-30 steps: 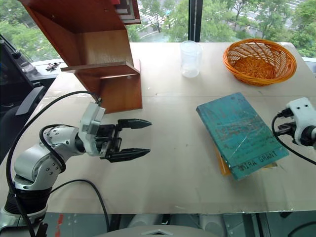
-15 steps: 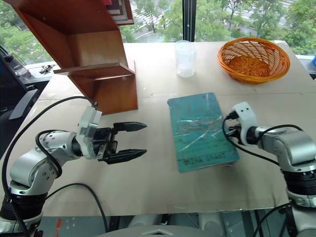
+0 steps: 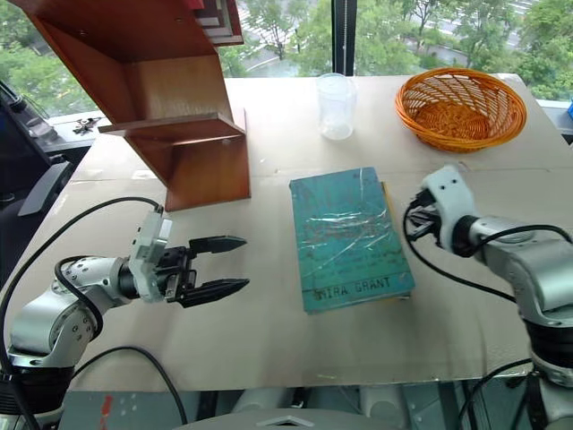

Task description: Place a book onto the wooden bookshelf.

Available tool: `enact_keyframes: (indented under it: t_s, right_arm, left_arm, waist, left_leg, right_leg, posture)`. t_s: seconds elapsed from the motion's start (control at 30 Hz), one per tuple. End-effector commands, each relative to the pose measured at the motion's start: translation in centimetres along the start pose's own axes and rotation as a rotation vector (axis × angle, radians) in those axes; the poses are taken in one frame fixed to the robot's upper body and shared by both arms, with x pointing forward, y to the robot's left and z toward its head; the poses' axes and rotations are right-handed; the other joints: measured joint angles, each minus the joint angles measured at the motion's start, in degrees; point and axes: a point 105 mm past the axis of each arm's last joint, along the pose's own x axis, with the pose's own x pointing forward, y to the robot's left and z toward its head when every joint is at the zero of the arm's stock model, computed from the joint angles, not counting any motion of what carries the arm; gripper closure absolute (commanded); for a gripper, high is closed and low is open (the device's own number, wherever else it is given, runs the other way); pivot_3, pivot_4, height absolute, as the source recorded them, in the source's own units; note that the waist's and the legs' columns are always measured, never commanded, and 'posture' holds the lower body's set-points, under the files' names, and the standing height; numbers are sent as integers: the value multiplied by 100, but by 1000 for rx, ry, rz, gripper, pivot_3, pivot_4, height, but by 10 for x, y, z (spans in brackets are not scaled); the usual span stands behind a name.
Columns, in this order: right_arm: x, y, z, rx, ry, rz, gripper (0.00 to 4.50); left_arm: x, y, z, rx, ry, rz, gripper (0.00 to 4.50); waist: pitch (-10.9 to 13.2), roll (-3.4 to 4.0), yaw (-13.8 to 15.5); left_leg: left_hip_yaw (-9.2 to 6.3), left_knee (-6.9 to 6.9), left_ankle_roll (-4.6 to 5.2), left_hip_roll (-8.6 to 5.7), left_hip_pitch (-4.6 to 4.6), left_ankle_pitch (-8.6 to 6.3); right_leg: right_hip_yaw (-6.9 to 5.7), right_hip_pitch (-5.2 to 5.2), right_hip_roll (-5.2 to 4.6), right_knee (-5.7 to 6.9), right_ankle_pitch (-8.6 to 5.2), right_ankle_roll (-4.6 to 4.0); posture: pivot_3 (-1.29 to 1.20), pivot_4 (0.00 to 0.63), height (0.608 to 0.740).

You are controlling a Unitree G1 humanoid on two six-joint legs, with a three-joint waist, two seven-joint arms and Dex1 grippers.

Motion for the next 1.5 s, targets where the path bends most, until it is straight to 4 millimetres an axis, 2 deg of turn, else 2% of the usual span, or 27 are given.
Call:
enact_keyframes:
  t_s: [0.03,0.27,0.4,0.47,0.53,0.6,0.73,0.8,0.83,0.87,0.9,0.97,1.0,1.1,1.2,1.33,1.5]
  right_arm:
    - [7,13,14,-41,-41,15,4470]
    - [16,29,20,-59,-59,78,4470]
    - [14,24,20,-74,-69,57,4470]
    - [1,13,21,-86,-144,19,4470]
    - [-21,13,30,-139,-344,57,4470]
    - [-48,12,26,-222,-458,84,4470]
    - [-97,17,-5,-151,-504,264,3343]
    - [-113,21,-9,-164,-522,312,2407]
    - [-120,21,-11,-173,-517,330,1655]
    - [-127,20,-12,-202,-513,346,1655]
    - [-132,20,-13,-224,-509,360,928]
    - [-138,19,-11,-256,-503,378,174]
    - [-142,18,-11,-267,-495,404,40]
    - [-151,12,-7,-270,-468,491,40]
    - [-156,9,2,-303,-487,535,40]
    - [-156,14,17,-321,-531,577,40]
    - [-149,22,20,-315,-557,586,40]
  left_arm:
    - [-5,-4,10,66,-25,0,0]
    - [-12,-1,12,85,-25,23,0]
    - [-11,6,11,90,-8,66,0]
    - [-9,10,9,81,1,98,0]
    - [-7,17,5,61,18,144,0]
    - [-3,20,-1,24,53,154,0]
    - [3,29,-12,-185,116,199,0]
    - [4,31,-13,-316,126,183,0]
    - [5,30,-11,-386,112,159,0]
    - [7,33,-12,-468,115,154,0]
    - [8,35,-13,-528,122,152,0]
    - [9,39,-11,-589,125,148,0]
    - [13,43,-8,-657,107,135,0]
    - [23,53,-6,-806,108,113,0]
    - [32,60,-10,-877,134,119,0]
    - [46,62,-8,-956,128,76,0]
    - [78,63,-11,-1003,100,15,0]
  waist:
    - [0,0,24]
    - [0,0,2]
    - [0,0,2]
    - [0,-1,20]
    - [-1,-2,101]
    - [-1,-2,161]
    - [-1,-4,142]
    - [-1,-3,137]
    - [-1,-2,129]
    - [0,0,95]
    - [0,0,73]
    - [0,-1,47]
    - [-1,-2,29]
    - [0,0,35]
    - [1,-4,22]
    - [2,-7,25]
    - [4,-11,139]
  left_leg:
    - [0,0,0,-2,-2,0]
    - [-2,2,-1,-6,-2,0]
    - [-1,2,-1,-6,-2,0]
    - [-2,2,-1,-6,-3,0]
    - [-8,2,-1,-6,-6,0]
    - [-7,1,0,-7,-8,0]
    - [-4,2,1,-8,3,0]
    - [-6,1,2,-6,7,-1]
    - [-7,1,2,-2,16,-1]
    - [-5,1,3,-3,17,-1]
    - [0,2,7,-3,22,-4]
    - [0,8,24,-3,35,-14]
    - [-1,10,24,-3,36,-14]
    - [-6,28,19,-2,34,-11]
    - [-9,51,-4,-3,23,2]
    - [-9,60,-5,-4,12,2]
    - [-13,64,-6,-5,3,2]
  right_leg:
    - [-2,0,-3,-1,0,0]
    - [-1,-2,-3,-4,0,0]
    - [-1,-2,-3,-5,0,0]
    - [-2,-2,-2,-5,0,0]
    - [-10,-1,-3,-12,0,0]
    - [-10,0,-2,-16,0,1]
    - [-9,13,3,-21,1,2]
    - [-10,16,5,-15,0,2]
    - [-9,21,8,-9,0,2]
    - [-6,21,8,-3,0,2]
    - [-1,21,7,12,1,2]
    - [-2,27,11,27,4,-3]
    - [-3,27,11,31,4,-3]
    - [-11,30,14,39,5,-5]
    - [-15,33,18,39,6,-4]
    - [-12,28,8,32,6,-4]
    - [-15,26,3,27,6,-4]
  posture:
    - [0,150,740]
    - [0,150,740]
    - [0,150,740]
    - [0,150,740]
    - [0,150,740]
    - [0,150,740]
    - [0,150,740]
    - [0,150,740]
    - [0,150,740]
    - [0,150,740]
    - [0,150,740]
    - [0,150,740]
    - [0,150,740]
    - [0,150,740]
    - [0,150,740]
    - [0,150,740]
    - [0,150,740]
